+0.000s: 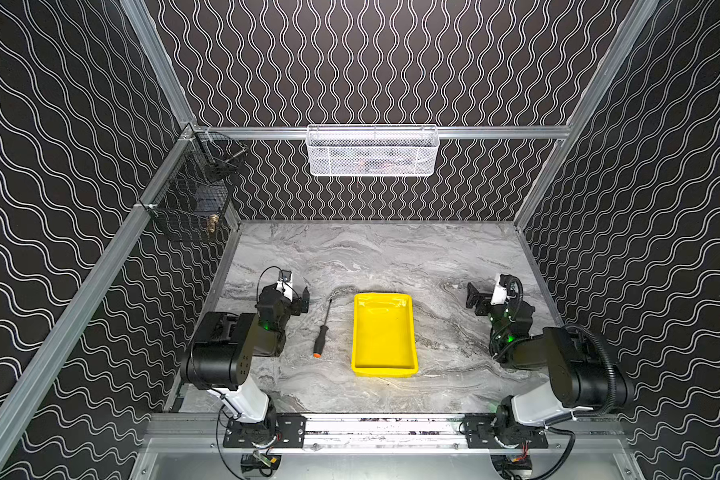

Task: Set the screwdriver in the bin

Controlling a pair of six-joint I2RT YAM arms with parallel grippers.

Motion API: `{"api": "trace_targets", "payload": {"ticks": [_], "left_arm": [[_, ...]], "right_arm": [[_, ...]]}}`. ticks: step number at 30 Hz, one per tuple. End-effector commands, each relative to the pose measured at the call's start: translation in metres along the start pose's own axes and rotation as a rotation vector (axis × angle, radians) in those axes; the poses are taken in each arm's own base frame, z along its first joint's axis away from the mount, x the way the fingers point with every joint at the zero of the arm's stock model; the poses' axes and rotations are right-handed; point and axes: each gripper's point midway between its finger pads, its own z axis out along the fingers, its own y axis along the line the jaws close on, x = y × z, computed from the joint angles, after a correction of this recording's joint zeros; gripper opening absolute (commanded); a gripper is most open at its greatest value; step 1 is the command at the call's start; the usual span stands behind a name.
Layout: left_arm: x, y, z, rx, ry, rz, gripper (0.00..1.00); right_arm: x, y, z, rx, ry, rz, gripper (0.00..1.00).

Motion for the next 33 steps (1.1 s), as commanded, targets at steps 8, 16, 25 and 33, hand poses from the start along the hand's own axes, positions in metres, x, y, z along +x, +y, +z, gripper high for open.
{"api": "trace_targets", "payload": {"ticks": [8, 16, 25, 33], "left_arm": [[-0.002, 0.001, 0.001, -0.003, -0.008, -0.003, 0.99], [-0.002, 0.005, 0.002, -0.023, 0.002, -0.021, 0.99], [0.000, 0.006, 0.004, -0.024, 0.014, -0.019, 0.99], [-0.025, 0.033, -0.005, -0.202, 0.053, -0.041, 0.99]], "right_arm": [[-0.006, 0.001, 0.001, -0.003, -0.022, -0.005, 0.99], [-0.006, 0.000, 0.001, -0.001, -0.021, -0.003, 1.00], [-0.005, 0.001, 0.000, -0.002, -0.021, 0.000, 1.00], [-0.020, -0.005, -0.005, 0.039, -0.043, 0.004, 0.99]]}}
